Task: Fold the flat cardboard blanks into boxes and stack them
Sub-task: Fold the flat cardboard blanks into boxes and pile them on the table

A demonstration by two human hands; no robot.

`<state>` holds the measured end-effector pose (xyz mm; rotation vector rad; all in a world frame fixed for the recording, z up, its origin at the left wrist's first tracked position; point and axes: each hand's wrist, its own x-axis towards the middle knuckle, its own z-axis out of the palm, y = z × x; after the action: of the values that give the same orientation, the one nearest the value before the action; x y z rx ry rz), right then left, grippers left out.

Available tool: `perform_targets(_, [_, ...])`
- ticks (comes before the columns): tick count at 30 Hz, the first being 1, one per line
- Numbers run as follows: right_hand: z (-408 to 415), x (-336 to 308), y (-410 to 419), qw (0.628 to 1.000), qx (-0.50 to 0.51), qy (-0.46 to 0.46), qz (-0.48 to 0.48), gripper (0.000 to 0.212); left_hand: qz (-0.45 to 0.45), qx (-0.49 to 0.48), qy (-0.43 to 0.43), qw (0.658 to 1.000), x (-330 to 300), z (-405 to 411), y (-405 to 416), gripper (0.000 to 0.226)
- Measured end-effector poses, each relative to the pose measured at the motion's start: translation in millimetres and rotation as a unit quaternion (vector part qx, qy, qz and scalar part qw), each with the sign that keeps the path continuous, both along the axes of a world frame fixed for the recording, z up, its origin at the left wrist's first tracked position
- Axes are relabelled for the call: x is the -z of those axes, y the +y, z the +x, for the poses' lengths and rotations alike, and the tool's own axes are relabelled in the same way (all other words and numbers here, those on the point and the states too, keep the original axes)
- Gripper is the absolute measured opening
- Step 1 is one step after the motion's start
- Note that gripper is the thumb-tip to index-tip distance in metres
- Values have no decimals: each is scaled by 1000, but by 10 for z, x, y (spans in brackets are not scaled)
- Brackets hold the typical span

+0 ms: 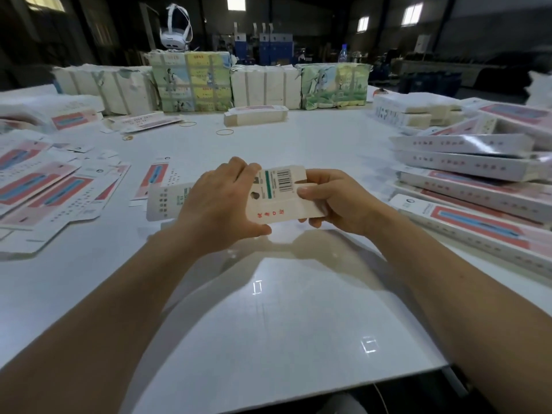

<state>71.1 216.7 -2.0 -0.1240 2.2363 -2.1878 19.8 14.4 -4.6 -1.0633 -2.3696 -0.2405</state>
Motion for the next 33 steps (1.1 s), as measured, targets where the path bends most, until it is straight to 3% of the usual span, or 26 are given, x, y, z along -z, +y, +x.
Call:
perform_targets(5, [1, -8, 50, 999, 39, 2, 16, 19, 31, 13, 17, 999, -6, 67, 34, 90])
perform_targets(8, [14, 16, 41, 994, 81, 5, 77, 13, 1, 11, 64, 998, 5, 91, 60, 87])
perform_targets(11, [5, 48, -39, 973, 170, 71, 137, 30, -28, -42, 63, 997, 5, 83, 70, 90])
perform_targets(14, [-7, 59, -113, 948, 205, 149, 195, 28, -39, -84, 65, 994, 23, 94, 100, 89])
perform_targets(18, [0, 61, -102, 952, 216, 128, 174, 26, -43, -101, 89, 990, 38, 123, 132, 87])
perform_targets(26, [26, -25, -39, 992, 84, 21, 92, 39, -32, -111, 58, 992, 17, 112, 110, 89])
perform_targets(28, [22, -36, -11, 996, 61, 6, 62, 27, -20, -109, 39, 993, -1, 117, 93, 88])
perform_targets(33, [25, -41, 37, 996, 40, 18, 82, 26, 10, -82, -18, 996, -65, 127, 79, 53])
